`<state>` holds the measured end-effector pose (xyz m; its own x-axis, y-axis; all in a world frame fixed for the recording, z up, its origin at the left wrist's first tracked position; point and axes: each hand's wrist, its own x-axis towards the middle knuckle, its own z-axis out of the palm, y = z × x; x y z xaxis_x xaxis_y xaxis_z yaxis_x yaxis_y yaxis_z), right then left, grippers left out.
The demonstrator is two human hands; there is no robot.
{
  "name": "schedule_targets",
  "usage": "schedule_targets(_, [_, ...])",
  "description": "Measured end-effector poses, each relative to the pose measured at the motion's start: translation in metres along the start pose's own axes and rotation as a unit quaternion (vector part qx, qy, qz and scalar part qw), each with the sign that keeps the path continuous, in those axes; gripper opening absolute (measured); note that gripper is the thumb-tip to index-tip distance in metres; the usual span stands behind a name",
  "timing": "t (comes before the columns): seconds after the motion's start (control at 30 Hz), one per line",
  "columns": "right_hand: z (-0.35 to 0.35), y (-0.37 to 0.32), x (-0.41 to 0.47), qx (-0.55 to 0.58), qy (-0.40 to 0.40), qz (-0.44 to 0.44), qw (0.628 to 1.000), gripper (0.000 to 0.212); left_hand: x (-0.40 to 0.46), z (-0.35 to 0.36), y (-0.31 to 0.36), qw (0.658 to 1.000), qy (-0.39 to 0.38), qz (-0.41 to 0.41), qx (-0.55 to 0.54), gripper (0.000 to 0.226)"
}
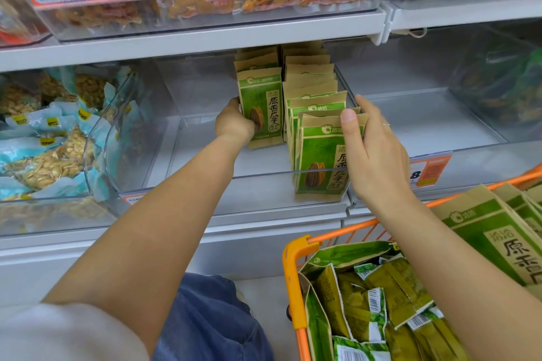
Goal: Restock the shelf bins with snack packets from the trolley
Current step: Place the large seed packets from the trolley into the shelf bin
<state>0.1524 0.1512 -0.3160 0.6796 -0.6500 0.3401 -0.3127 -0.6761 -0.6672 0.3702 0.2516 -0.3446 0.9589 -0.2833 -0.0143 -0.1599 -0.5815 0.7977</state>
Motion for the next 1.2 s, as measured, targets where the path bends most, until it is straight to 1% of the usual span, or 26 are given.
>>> schedule_targets(0.07, [0.000,0.000,0.000,0.001,0.000,-0.001,1.000,0.066,0.000,-0.001,0.000,1.000,0.001,-0.001,-0.013,0.045])
schedule_targets(0.17, [0.000,0.000,0.000,0.003,0.003,0.000,1.000,0.065,-0.001,-0.001,0.001,0.998,-0.006,0.000,-0.060,0.046])
schedule_targets(0.3, [0.000,0.000,0.000,0.004,0.003,0.003,1.000,0.066,-0.003,-0.003,0.003,0.999,-0.021,0.016,-0.022,0.045])
schedule_targets(0.4, [0.000,-0.001,0.000,0.005,0.002,0.002,1.000,0.067,-0.004,-0.002,0.003,0.999,-0.053,-0.004,-0.001,0.042])
schedule_targets(0.5, [0.000,-0.001,0.001,0.009,0.001,0.003,1.000,0.068,-0.006,0.000,0.006,0.996,-0.072,-0.037,-0.045,0.033])
schedule_targets(0.63, [-0.001,0.000,0.000,0.008,0.001,0.001,1.000,0.065,-0.009,-0.001,0.011,0.997,-0.044,-0.028,-0.048,0.047])
schedule_targets(0.7, [-0.001,-0.001,0.000,0.010,0.000,0.001,1.000,0.066,-0.008,-0.001,0.011,0.995,-0.030,-0.019,-0.088,0.051])
schedule_targets(0.8, [-0.002,-0.002,0.000,0.014,-0.002,0.002,1.000,0.068,-0.012,-0.004,0.014,0.991,-0.036,-0.018,-0.130,0.044])
schedule_targets(0.9, [-0.002,-0.001,0.000,0.014,0.001,0.001,1.000,0.063,-0.013,-0.006,0.016,0.984,-0.060,-0.027,-0.165,0.040])
schedule_targets(1.0, [-0.001,0.000,0.000,0.012,0.001,0.000,1.000,0.065,-0.016,-0.008,0.019,0.984,-0.089,-0.036,-0.153,0.044])
schedule_targets(1.2, [0.000,0.000,0.000,0.008,0.003,0.002,1.000,0.065,-0.017,-0.007,0.019,0.986,-0.081,-0.042,-0.136,0.044])
